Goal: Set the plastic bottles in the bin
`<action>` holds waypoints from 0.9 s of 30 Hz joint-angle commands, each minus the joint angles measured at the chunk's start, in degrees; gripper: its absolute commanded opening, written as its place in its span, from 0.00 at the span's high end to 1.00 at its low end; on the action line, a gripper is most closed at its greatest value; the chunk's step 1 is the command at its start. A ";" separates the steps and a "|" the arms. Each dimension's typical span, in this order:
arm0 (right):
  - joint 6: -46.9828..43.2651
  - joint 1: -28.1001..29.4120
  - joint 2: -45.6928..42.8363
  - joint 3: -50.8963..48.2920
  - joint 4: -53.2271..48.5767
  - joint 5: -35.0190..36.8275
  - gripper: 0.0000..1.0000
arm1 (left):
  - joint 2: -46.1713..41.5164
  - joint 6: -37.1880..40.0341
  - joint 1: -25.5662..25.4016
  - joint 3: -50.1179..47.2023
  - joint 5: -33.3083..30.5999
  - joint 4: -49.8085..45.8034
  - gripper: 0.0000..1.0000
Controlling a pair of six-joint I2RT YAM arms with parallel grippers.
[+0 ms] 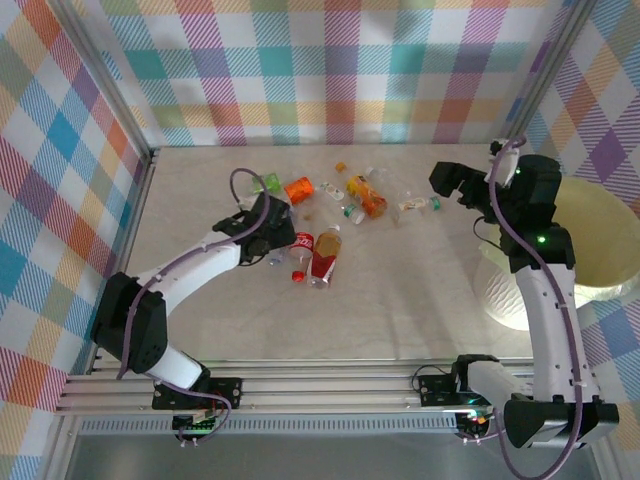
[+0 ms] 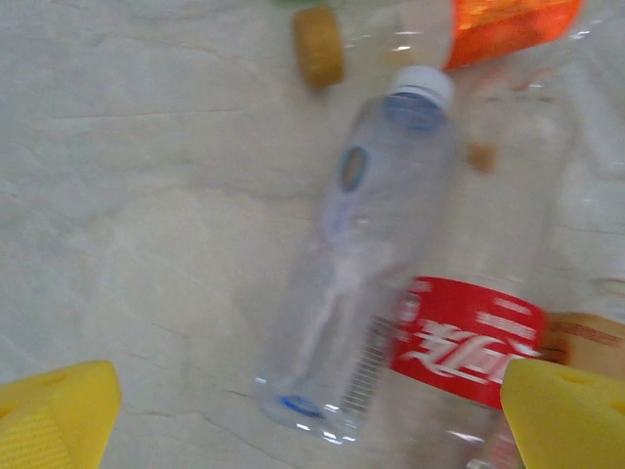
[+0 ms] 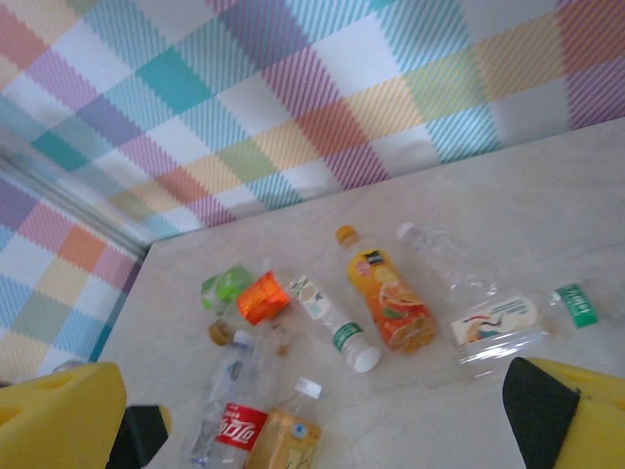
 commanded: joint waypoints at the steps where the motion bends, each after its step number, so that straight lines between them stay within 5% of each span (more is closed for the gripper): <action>1: -0.54 1.06 -0.67 -1.25 3.81 -0.38 0.00 | -1.83 8.81 4.10 -1.87 8.52 1.52 0.02; 8: 0.08 1.83 -0.86 -2.59 5.95 -0.39 0.00 | 1.16 16.18 7.74 -2.47 16.85 3.27 0.03; 27: 0.71 2.80 0.37 -3.02 6.83 0.77 0.00 | 16.07 21.06 10.68 5.43 23.11 0.93 0.15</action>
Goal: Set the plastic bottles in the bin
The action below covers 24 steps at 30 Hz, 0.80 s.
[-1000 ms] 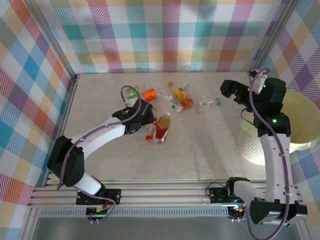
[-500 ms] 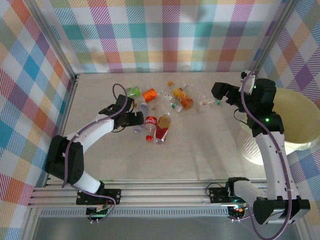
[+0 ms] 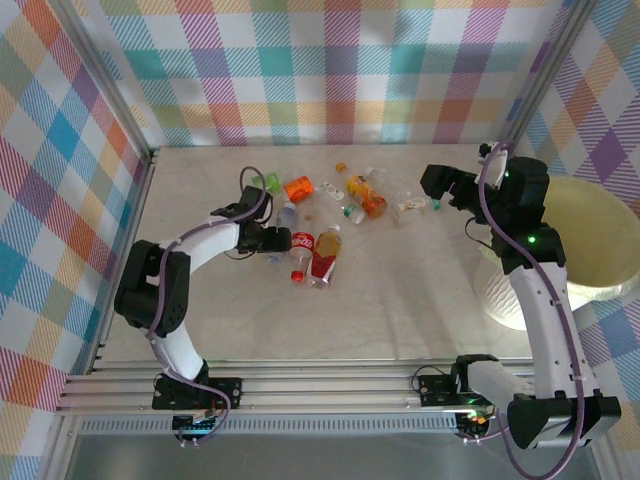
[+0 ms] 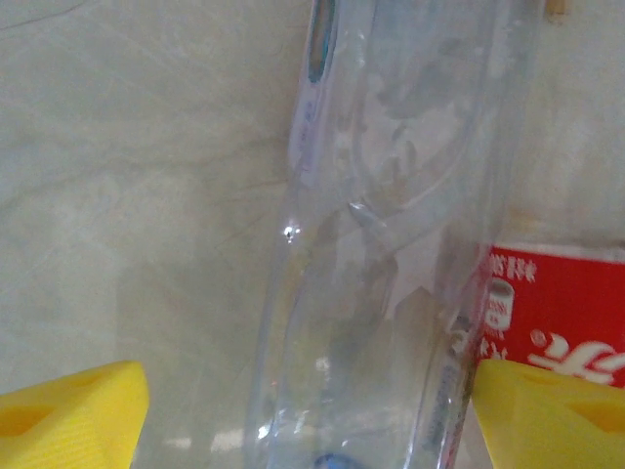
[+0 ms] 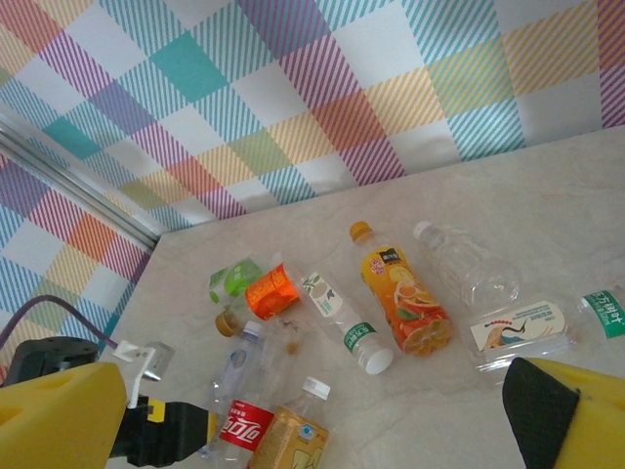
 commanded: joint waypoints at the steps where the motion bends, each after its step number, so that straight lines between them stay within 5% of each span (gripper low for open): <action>1: 0.35 0.44 0.21 -0.25 2.38 0.20 0.00 | 2.24 1.61 0.83 2.38 2.01 -2.33 0.15; 10: -0.03 0.51 0.20 -0.52 2.65 -0.10 0.00 | 5.48 3.78 0.61 4.08 6.61 -1.97 0.18; 24: 2.25 0.53 -2.05 -6.66 11.60 -3.39 0.00 | 1.21 5.38 -1.48 1.25 6.30 1.19 0.48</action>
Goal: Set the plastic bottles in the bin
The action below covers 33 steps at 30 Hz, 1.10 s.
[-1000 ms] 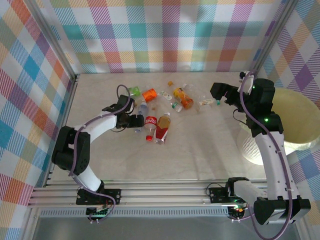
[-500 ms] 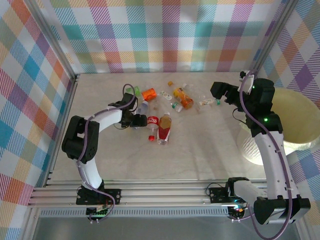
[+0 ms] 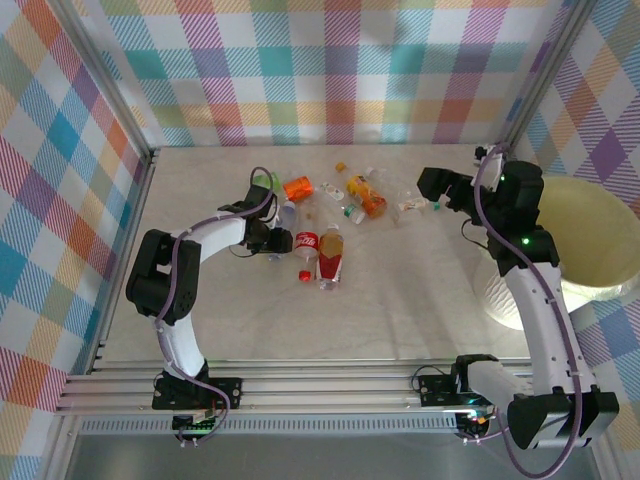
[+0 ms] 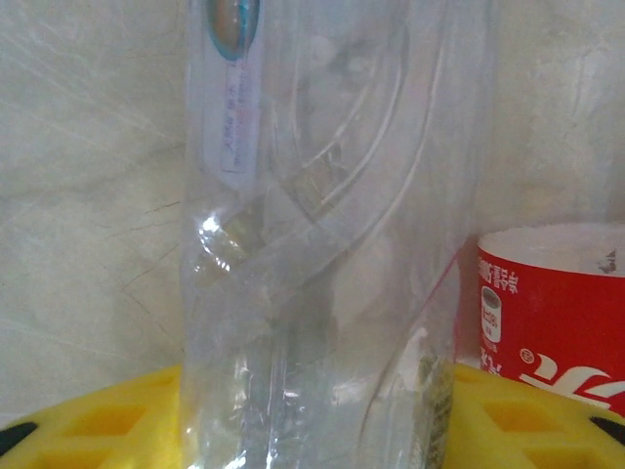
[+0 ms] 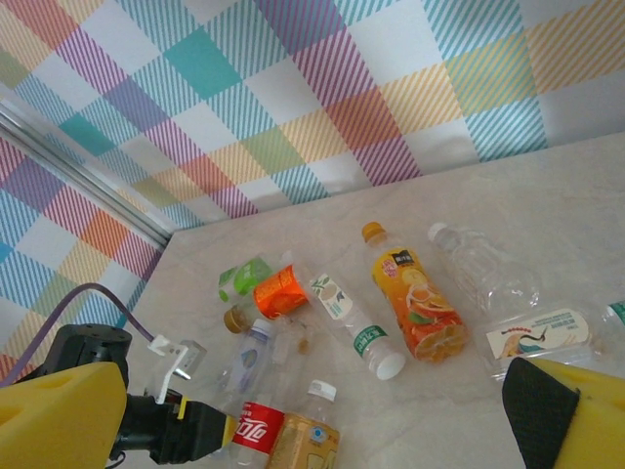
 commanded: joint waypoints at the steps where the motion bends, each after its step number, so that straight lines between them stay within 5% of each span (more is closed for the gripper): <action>1: 1.77 0.42 -2.01 -2.68 6.55 -1.53 0.00 | -4.16 1.54 -1.24 -1.54 0.47 1.35 0.49; 16: 5.17 2.07 0.46 -5.22 9.87 -8.48 0.00 | -14.98 -4.06 -9.18 -1.85 5.58 11.09 0.53; 22: 8.02 3.49 2.13 -5.83 11.45 -6.43 0.00 | -15.45 -7.73 -13.63 0.73 12.12 18.48 0.54; 33: 10.91 4.20 7.30 -3.61 14.72 -16.58 0.00 | -13.88 -16.26 -19.22 2.60 25.14 35.92 0.54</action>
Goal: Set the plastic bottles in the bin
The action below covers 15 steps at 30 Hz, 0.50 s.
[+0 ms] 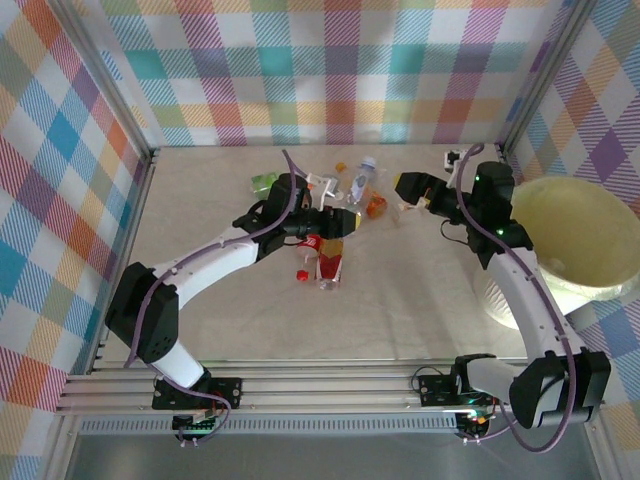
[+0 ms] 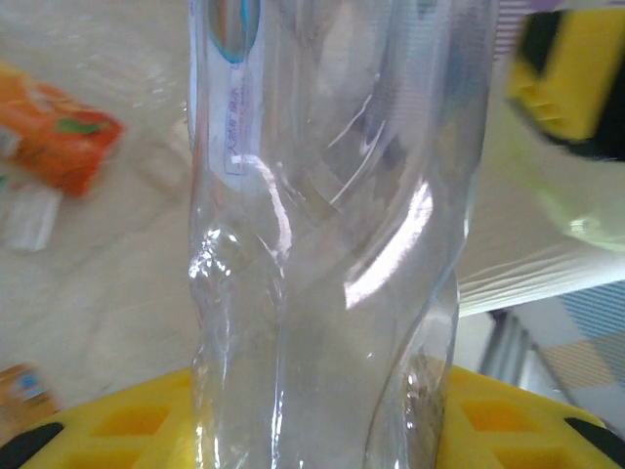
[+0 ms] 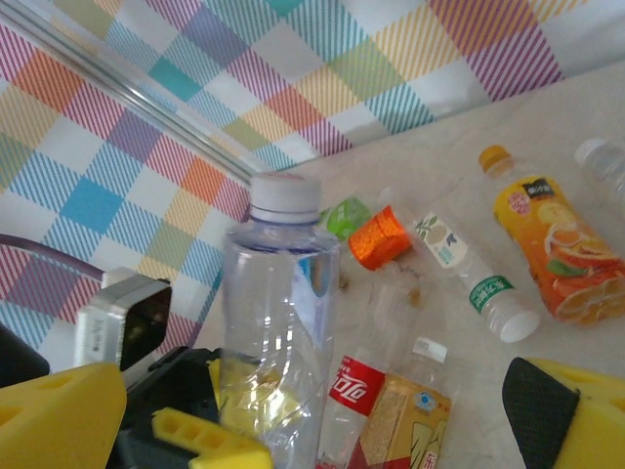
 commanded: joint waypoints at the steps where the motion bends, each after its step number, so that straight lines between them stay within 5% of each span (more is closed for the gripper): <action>1: 1.72 0.39 0.63 1.86 4.98 -7.00 0.00 | 0.43 -4.27 -1.67 2.32 7.37 9.38 0.54; 4: 3.13 0.63 1.87 2.53 8.86 -13.36 0.00 | 1.56 -4.63 -2.78 3.99 9.78 9.97 0.54; 15: 2.41 1.91 4.19 5.42 7.35 -12.44 0.00 | 4.20 -5.29 -5.92 7.51 12.99 12.35 0.54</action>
